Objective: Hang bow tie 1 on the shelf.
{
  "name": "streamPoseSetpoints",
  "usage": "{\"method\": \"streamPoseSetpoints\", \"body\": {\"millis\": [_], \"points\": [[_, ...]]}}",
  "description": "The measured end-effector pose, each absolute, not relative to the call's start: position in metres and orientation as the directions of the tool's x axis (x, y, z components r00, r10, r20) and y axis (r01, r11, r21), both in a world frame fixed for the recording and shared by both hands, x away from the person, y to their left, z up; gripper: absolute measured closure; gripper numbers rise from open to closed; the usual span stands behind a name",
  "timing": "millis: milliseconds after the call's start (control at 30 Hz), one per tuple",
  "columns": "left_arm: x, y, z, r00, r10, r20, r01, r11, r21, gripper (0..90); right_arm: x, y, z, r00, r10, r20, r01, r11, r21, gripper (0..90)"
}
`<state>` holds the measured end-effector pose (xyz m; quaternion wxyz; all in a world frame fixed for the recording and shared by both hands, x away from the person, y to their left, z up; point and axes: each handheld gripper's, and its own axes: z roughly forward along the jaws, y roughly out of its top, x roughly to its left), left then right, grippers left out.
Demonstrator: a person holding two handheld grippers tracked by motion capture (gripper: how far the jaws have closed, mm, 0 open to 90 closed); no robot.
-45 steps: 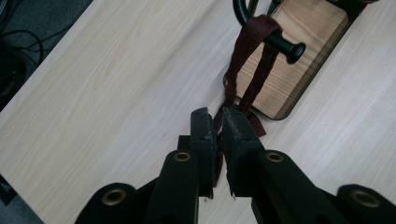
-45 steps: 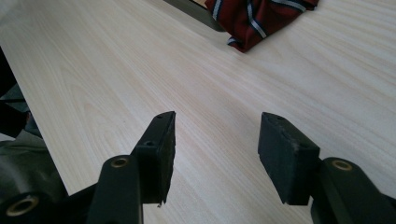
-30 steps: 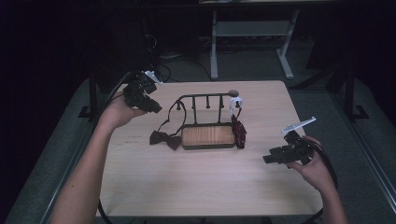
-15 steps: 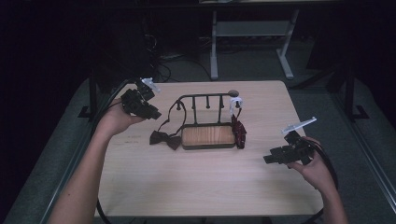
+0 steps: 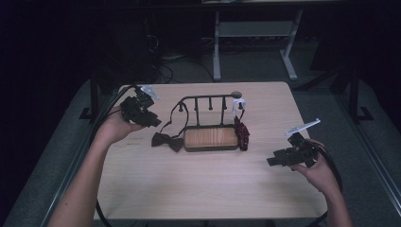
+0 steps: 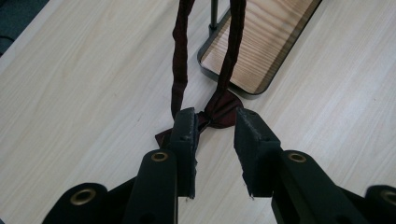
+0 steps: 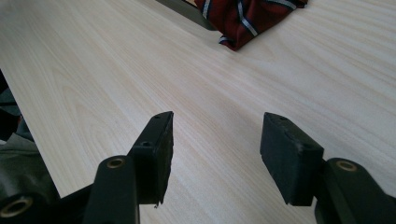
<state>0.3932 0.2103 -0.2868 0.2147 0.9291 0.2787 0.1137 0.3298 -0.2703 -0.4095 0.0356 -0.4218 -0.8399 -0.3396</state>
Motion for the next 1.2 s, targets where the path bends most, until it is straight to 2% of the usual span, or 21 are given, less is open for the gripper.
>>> {"method": "streamPoseSetpoints", "body": {"millis": [1200], "points": [[0.383, 0.225, -0.313, 0.822, 0.568, 0.053, 0.49, -0.75, 0.444, 67.3, 0.33, -0.272, -0.412, -0.64, 0.686, 0.346, 0.735, 0.413, 0.538, 44.1]]}}
